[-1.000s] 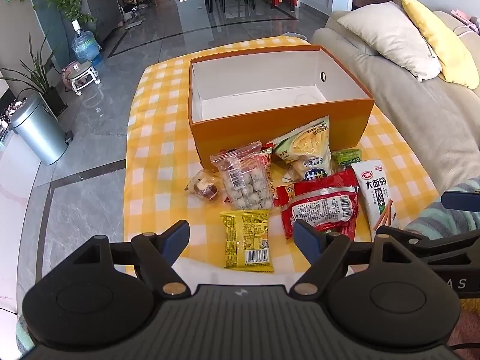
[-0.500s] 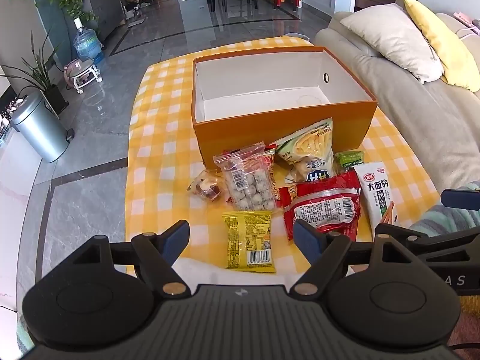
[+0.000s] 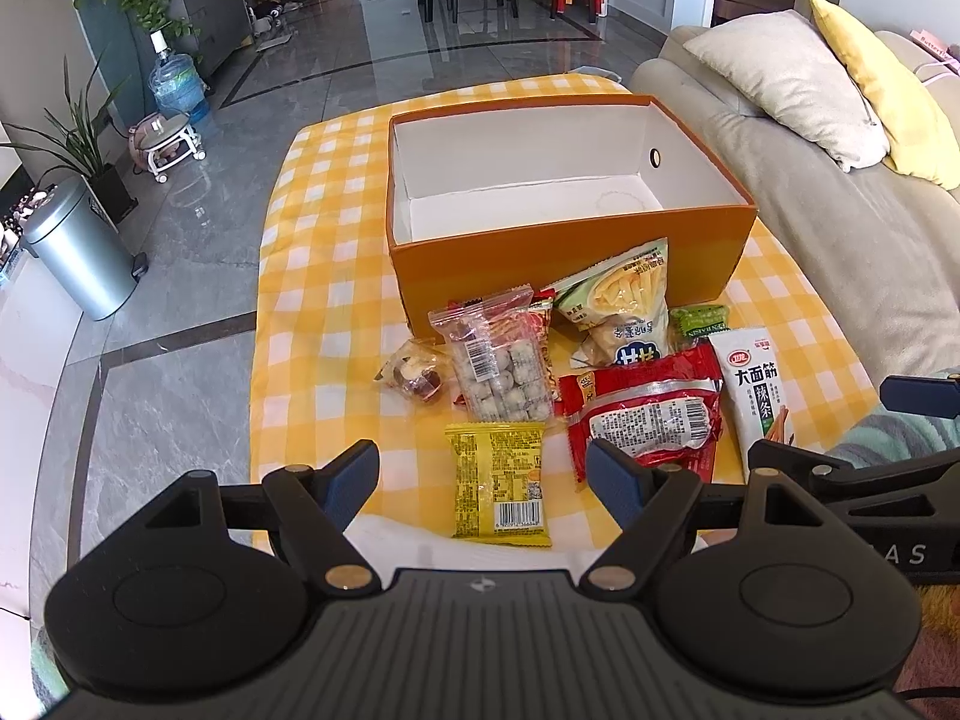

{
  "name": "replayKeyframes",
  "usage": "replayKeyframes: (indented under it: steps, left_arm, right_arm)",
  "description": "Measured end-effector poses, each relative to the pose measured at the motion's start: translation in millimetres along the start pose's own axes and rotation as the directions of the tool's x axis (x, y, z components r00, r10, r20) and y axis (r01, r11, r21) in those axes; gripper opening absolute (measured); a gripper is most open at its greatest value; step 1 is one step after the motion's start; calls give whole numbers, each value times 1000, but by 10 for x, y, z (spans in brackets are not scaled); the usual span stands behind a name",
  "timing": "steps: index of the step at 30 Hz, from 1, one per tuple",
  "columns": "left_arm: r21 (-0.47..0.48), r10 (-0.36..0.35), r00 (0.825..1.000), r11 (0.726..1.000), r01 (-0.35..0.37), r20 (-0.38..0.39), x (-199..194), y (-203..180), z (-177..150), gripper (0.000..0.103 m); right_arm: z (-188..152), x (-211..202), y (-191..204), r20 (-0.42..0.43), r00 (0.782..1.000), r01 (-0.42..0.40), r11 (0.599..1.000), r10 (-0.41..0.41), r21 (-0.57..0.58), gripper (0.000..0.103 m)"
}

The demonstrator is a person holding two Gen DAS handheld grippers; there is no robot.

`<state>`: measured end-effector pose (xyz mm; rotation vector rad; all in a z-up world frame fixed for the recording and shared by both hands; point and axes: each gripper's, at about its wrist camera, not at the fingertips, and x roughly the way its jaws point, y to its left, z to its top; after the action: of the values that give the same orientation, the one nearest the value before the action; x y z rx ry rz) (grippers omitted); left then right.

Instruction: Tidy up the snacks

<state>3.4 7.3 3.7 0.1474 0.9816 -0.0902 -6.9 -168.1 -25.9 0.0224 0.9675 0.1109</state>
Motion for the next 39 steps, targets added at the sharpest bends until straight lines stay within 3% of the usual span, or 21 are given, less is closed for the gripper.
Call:
replayKeyframes:
  steps: [39]
  left_arm:
    - [-8,-4,1000,1000,4,-5,58,-13,-58,92]
  right_arm:
    - [-8,30,5,-14,1000,-5,1000,5,-1,99]
